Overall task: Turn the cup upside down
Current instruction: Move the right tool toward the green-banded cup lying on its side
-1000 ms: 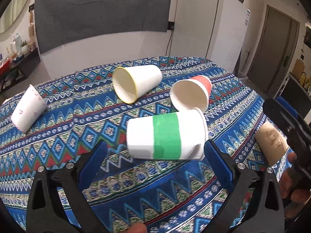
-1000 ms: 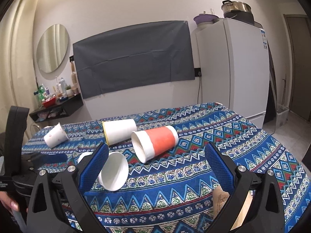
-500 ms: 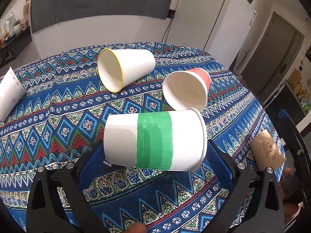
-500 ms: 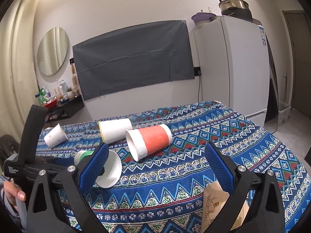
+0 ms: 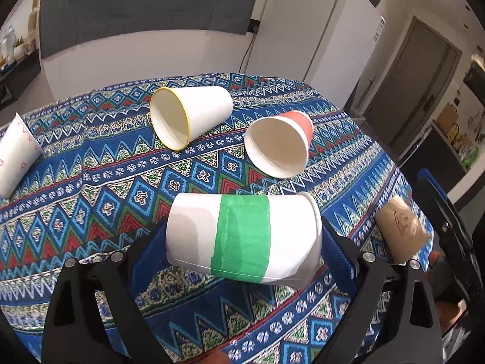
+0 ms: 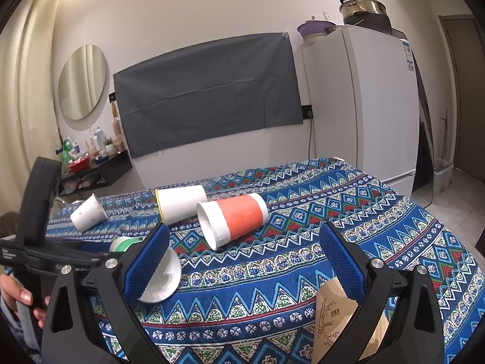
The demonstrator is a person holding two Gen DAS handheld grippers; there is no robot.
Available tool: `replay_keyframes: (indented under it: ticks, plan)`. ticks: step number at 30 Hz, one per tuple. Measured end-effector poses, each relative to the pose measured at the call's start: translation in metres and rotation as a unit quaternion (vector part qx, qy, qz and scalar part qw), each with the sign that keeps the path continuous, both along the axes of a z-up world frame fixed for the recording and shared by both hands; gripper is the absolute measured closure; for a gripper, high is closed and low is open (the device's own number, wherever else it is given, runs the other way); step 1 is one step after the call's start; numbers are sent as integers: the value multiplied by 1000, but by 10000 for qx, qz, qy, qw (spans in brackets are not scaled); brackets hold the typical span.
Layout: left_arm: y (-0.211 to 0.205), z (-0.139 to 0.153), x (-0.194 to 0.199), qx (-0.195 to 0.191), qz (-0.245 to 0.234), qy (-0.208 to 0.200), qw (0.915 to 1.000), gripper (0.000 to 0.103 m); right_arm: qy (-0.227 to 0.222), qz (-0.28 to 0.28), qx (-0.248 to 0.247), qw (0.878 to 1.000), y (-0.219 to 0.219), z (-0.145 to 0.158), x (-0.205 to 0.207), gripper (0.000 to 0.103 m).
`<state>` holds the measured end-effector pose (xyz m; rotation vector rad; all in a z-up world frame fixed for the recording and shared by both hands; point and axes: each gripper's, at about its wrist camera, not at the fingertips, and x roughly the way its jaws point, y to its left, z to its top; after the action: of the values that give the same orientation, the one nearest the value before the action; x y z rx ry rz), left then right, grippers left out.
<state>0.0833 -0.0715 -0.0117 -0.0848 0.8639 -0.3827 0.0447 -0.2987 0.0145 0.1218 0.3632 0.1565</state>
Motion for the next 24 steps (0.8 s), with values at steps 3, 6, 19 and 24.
replay_keyframes:
  ticks: [3, 6, 19, 24]
  plan:
    - [4, 6, -12, 75, -112, 0, 9999, 12, 6, 9, -2, 10000, 2, 2, -4, 8]
    - [8, 11, -30, 201, -184, -25, 9996, 12, -1, 27, -30, 10000, 6, 4, -11, 8]
    - [24, 26, -113, 573, -491, -364, 9965, 12, 294, 395, -449, 9978, 40, 7, -48, 8]
    - [31, 20, -136, 658, -483, -379, 9959, 12, 399, 521, -624, 9959, 52, 6, -68, 8]
